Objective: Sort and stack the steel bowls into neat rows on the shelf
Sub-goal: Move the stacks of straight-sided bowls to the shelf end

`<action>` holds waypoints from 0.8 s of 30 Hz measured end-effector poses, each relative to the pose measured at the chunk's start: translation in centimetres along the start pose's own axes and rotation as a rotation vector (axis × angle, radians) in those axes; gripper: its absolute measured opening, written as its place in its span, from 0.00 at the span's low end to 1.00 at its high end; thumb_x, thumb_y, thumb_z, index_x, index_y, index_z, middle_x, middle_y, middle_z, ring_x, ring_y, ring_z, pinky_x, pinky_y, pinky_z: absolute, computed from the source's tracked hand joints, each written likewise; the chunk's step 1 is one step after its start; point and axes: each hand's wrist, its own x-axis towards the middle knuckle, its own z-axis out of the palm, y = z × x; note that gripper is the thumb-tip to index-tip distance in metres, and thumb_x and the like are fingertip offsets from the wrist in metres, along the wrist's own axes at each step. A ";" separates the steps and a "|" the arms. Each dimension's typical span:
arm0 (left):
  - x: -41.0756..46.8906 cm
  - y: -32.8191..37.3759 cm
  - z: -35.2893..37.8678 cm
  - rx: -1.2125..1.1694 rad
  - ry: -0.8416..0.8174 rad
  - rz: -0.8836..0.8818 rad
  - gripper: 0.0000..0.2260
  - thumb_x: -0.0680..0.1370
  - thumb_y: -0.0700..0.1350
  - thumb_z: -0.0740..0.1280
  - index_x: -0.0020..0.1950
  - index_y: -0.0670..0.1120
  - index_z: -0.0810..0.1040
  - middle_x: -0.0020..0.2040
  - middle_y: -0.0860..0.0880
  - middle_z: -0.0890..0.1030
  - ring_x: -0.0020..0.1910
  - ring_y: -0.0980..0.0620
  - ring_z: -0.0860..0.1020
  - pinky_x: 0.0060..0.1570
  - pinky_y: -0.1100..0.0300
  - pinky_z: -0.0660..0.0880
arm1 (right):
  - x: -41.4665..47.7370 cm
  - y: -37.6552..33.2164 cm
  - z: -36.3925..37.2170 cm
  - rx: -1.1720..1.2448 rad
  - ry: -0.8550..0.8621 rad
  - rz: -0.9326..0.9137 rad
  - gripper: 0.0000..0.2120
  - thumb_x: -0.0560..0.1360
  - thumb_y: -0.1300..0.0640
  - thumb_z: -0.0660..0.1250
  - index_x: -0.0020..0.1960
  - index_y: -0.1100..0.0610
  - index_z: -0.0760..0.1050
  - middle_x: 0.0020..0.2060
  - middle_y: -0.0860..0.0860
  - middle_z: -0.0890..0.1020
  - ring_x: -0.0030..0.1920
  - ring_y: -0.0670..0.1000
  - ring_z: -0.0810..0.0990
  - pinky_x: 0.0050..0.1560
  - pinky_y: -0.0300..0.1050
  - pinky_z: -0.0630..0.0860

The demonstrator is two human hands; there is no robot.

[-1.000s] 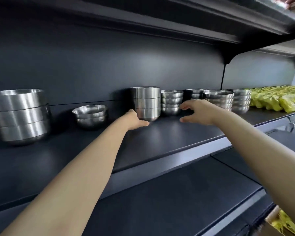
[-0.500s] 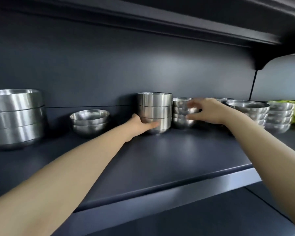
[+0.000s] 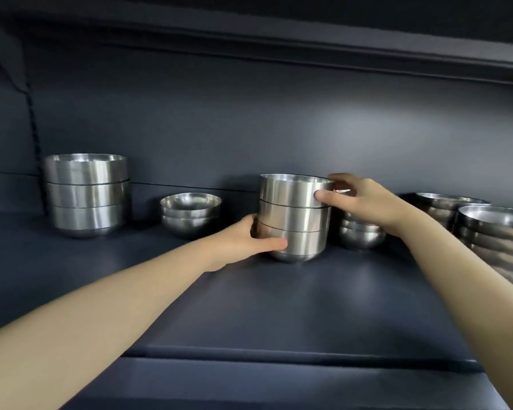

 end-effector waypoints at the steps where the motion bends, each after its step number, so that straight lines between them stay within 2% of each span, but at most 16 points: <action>1: -0.5 -0.1 -0.3 0.004 -0.015 -0.011 0.37 0.71 0.55 0.74 0.76 0.50 0.61 0.68 0.58 0.72 0.67 0.59 0.70 0.67 0.61 0.65 | -0.1 0.1 0.3 0.089 -0.056 -0.017 0.17 0.71 0.44 0.72 0.57 0.44 0.73 0.53 0.37 0.78 0.55 0.38 0.77 0.61 0.41 0.71; 4: -1.7 -0.2 -0.4 0.018 -0.020 -0.026 0.37 0.71 0.56 0.74 0.75 0.53 0.61 0.69 0.60 0.71 0.68 0.60 0.69 0.69 0.60 0.63 | -0.4 0.8 1.6 0.376 -0.109 -0.033 0.35 0.63 0.41 0.75 0.67 0.48 0.70 0.58 0.39 0.78 0.60 0.39 0.77 0.64 0.44 0.74; 5: -2.0 -0.2 -0.2 0.028 -0.004 -0.030 0.38 0.69 0.59 0.74 0.75 0.54 0.61 0.68 0.61 0.71 0.68 0.60 0.68 0.70 0.59 0.62 | -0.5 1.1 1.9 0.443 -0.121 -0.044 0.34 0.64 0.42 0.73 0.68 0.48 0.69 0.58 0.41 0.79 0.59 0.40 0.79 0.62 0.44 0.75; 8: -2.3 0.0 0.1 0.057 0.020 -0.048 0.39 0.69 0.61 0.74 0.75 0.56 0.61 0.68 0.62 0.71 0.68 0.60 0.68 0.72 0.56 0.62 | -0.8 1.8 2.0 0.519 -0.139 -0.062 0.22 0.74 0.50 0.69 0.67 0.48 0.70 0.56 0.44 0.82 0.55 0.40 0.81 0.53 0.40 0.80; 12: -2.7 0.5 0.6 0.150 0.053 -0.040 0.36 0.72 0.60 0.70 0.75 0.54 0.60 0.67 0.61 0.72 0.66 0.60 0.71 0.70 0.58 0.65 | -1.1 2.7 2.0 0.568 -0.160 -0.060 0.16 0.75 0.50 0.68 0.62 0.47 0.75 0.57 0.44 0.82 0.59 0.45 0.80 0.57 0.48 0.78; 16: -2.9 0.4 0.9 0.326 0.115 -0.044 0.36 0.63 0.71 0.65 0.66 0.54 0.65 0.60 0.61 0.76 0.61 0.61 0.75 0.67 0.58 0.69 | -1.3 2.8 2.6 0.652 -0.173 -0.055 0.16 0.73 0.47 0.69 0.61 0.43 0.75 0.55 0.41 0.83 0.58 0.43 0.80 0.58 0.49 0.78; 18: -2.8 0.2 0.8 0.334 0.095 -0.042 0.34 0.67 0.65 0.70 0.68 0.53 0.64 0.60 0.61 0.76 0.61 0.62 0.75 0.66 0.60 0.70 | -1.3 2.7 2.7 0.666 -0.178 -0.034 0.15 0.73 0.46 0.70 0.59 0.43 0.76 0.54 0.41 0.83 0.59 0.45 0.81 0.57 0.49 0.78; 21: -2.8 0.4 0.8 0.350 0.048 -0.026 0.28 0.74 0.49 0.73 0.69 0.52 0.64 0.59 0.61 0.75 0.59 0.67 0.74 0.58 0.72 0.70 | -1.3 3.3 2.7 0.664 -0.188 0.001 0.19 0.67 0.38 0.73 0.55 0.39 0.76 0.56 0.40 0.82 0.60 0.47 0.79 0.62 0.57 0.75; 24: -2.5 0.0 0.8 0.360 0.102 -0.002 0.25 0.74 0.46 0.73 0.67 0.50 0.66 0.59 0.58 0.79 0.57 0.66 0.77 0.56 0.72 0.71 | -1.0 3.6 2.7 0.672 -0.204 0.047 0.27 0.60 0.34 0.73 0.56 0.35 0.72 0.58 0.41 0.80 0.61 0.49 0.78 0.62 0.60 0.75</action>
